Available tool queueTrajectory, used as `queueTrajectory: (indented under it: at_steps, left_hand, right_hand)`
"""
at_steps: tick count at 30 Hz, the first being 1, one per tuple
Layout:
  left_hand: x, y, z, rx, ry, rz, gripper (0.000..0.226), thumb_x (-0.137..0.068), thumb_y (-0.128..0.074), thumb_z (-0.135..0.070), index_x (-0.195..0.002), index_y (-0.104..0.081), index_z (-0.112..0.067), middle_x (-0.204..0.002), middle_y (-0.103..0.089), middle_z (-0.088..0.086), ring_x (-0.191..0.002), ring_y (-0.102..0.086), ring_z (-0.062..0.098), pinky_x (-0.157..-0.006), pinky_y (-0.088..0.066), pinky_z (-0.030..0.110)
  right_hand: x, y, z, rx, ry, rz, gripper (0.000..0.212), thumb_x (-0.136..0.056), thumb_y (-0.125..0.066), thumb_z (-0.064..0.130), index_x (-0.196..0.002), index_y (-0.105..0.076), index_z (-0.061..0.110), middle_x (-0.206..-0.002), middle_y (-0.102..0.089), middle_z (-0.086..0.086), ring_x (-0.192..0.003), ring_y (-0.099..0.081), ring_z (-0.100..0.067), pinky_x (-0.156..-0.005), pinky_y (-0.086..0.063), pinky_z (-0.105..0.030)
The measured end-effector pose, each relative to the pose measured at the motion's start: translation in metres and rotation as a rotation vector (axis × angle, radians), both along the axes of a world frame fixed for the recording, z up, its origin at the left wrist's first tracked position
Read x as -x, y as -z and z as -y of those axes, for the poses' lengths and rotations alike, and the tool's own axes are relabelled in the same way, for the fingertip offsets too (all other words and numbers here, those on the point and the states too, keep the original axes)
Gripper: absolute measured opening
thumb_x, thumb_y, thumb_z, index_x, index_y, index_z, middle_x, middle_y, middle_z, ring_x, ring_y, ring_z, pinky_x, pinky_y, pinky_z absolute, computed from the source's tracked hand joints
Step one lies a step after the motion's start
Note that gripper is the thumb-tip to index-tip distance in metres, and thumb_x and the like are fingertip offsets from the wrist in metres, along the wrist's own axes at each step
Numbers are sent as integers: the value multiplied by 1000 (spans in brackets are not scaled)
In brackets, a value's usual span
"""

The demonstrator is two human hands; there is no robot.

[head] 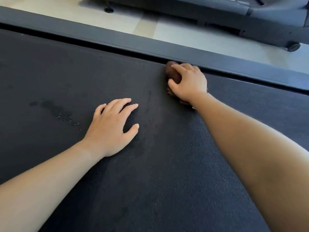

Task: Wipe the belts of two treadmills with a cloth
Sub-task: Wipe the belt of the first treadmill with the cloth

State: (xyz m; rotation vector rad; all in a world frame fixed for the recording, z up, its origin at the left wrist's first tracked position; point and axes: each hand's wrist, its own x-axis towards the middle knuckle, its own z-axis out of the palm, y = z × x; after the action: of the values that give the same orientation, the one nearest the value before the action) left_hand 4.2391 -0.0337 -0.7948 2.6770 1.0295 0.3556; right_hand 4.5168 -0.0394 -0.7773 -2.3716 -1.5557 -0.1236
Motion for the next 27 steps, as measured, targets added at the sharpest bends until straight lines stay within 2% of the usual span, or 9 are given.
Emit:
queueTrajectory:
  at_steps: [6, 10, 15, 21, 27]
  left_hand:
    - [9, -7, 7, 19, 6, -48, 53, -92, -41, -42, -142, -36, -24, -151, -28, -4, -140, -21, 16, -115, -16, 41]
    - [46, -6, 24, -2, 34, -86, 56, -91, -36, -45, -143, -34, -24, -153, -26, -2, -141, -20, 17, -114, -18, 41]
    - [79, -7, 28, 20, 30, -55, 53, -92, -41, -41, -141, -36, -22, -152, -28, -3, -140, -22, 16, -114, -20, 37]
    - [90, -4, 13, 9, 103, -34, 51, -92, -47, -40, -139, -40, -23, -150, -32, -4, -138, -26, 15, -110, -20, 32]
    - [67, -3, -20, 24, 50, -27, 54, -92, -39, -48, -141, -37, -25, -151, -29, -5, -140, -21, 14, -114, -14, 37]
  right_hand:
    - [73, -1, 81, -41, -173, -19, 53, -81, -54, 45, -130, -57, 25, -134, -55, -3, -121, -49, -32, -100, -40, -44]
    - [131, -2, 135, -100, -275, -25, 50, -76, -63, 39, -123, -64, 21, -126, -61, -4, -114, -55, -29, -93, -44, -44]
    - [180, -1, 180, -95, -425, -25, 50, -77, -58, 44, -123, -64, 26, -129, -60, -1, -118, -54, -23, -99, -41, -38]
    - [147, -12, 141, -39, -636, -9, 50, -74, -72, 31, -122, -65, 20, -129, -60, -4, -117, -56, -28, -102, -42, -40]
    - [111, -14, 60, 8, -583, -19, 51, -78, -64, 34, -127, -62, 19, -131, -59, -7, -120, -54, -30, -107, -37, -41]
